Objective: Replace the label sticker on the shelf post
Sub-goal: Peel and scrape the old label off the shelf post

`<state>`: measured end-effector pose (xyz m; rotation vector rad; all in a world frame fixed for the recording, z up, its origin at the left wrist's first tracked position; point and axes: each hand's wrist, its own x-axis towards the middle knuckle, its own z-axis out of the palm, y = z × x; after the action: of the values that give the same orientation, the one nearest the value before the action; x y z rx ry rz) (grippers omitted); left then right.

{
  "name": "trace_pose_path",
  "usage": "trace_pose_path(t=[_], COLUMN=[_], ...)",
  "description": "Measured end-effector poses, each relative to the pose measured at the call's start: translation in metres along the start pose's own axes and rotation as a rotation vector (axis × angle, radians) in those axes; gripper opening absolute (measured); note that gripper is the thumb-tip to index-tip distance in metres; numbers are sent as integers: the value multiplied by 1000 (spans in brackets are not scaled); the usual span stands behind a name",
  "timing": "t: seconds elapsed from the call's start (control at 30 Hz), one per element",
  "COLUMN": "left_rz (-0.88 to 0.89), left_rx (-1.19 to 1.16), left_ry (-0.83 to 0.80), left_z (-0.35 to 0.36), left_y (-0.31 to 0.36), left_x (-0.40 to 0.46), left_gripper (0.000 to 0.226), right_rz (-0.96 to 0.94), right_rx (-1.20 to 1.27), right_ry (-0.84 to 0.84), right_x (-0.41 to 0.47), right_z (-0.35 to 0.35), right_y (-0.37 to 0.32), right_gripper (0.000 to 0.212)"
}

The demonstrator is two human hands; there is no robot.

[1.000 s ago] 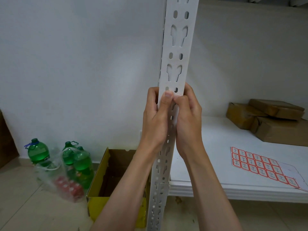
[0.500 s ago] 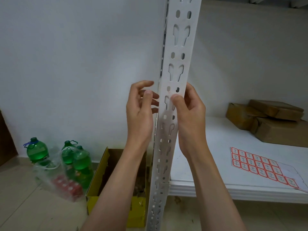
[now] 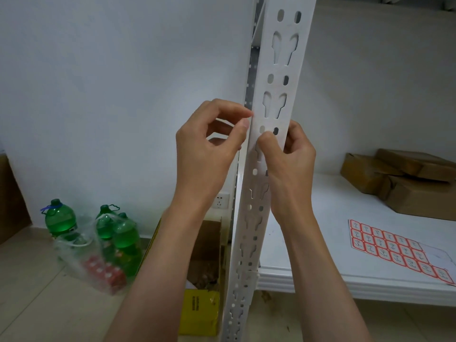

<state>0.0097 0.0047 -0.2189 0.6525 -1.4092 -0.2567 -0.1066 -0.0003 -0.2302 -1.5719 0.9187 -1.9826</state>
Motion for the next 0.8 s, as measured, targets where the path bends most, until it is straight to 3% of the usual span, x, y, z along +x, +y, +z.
trace_pose_path(t=[0.17, 0.47, 0.8], left_rz=[68, 97, 115], left_rx=[101, 156, 185], left_ry=[-87, -107, -126], left_z=[-8, -13, -15], left_y=[2, 2, 1], left_x=[4, 5, 7], left_gripper=[10, 13, 15], right_rz=[-59, -133, -141], right_rx=[-56, -223, -309], right_ry=[15, 7, -25], right_x=[0, 5, 11], right_z=[0, -7, -16], right_y=[-1, -2, -8], right_gripper=[14, 22, 13])
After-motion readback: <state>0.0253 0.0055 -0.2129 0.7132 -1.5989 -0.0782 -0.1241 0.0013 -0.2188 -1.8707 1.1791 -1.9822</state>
